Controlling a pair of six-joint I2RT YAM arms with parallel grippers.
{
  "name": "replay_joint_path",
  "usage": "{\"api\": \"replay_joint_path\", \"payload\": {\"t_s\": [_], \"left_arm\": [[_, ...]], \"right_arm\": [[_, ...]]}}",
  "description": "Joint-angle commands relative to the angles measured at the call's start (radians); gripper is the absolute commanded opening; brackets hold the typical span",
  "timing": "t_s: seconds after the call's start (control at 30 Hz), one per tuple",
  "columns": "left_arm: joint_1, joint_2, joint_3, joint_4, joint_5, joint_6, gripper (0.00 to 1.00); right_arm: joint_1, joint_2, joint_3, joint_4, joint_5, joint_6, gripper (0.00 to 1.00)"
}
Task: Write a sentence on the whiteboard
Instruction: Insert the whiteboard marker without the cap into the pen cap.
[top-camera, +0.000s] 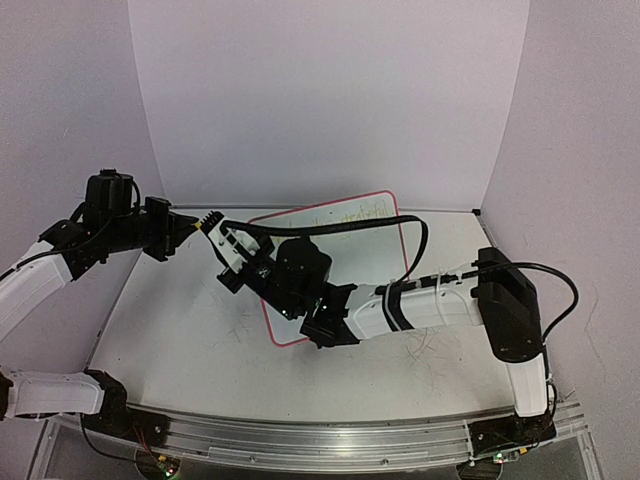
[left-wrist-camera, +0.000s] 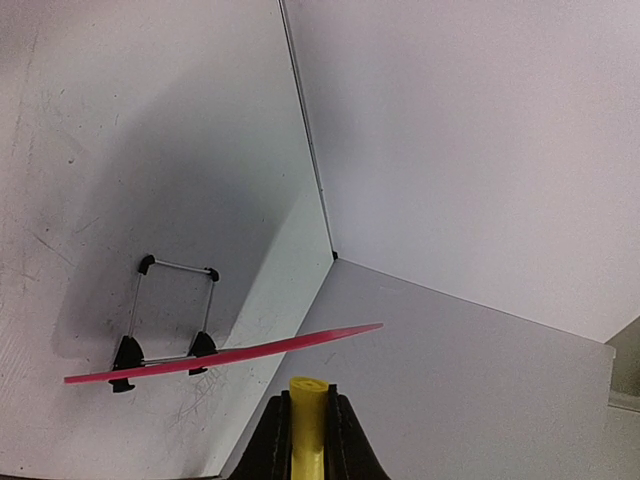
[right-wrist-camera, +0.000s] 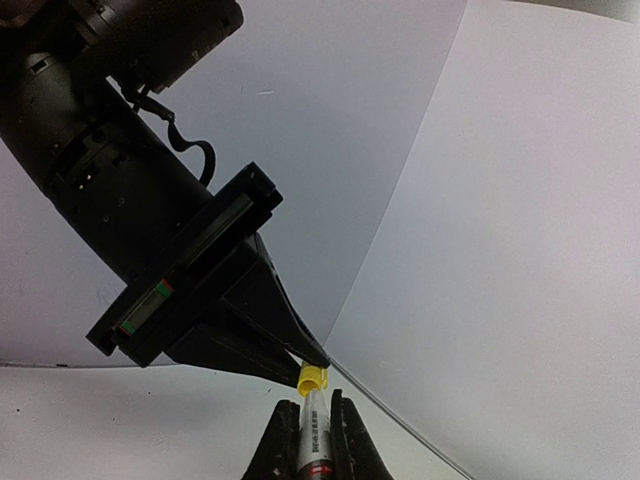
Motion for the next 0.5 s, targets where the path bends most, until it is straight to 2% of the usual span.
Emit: {"api": "replay_joint_path", "payload": {"t_s": [0.0, 0.47], "left_arm": [[0.003, -0.024, 0.002, 0.047, 0.007, -0.014, 0.0], [0.003, -0.027, 0.002, 0.061, 0.033, -0.024, 0.0]], "right_arm": [[0.0, -0.003, 0.018, 0.027, -0.007, 0.012, 0.0], [-0.012, 0.059, 0.097, 0.017, 0.004, 0.012, 0.0]]}}
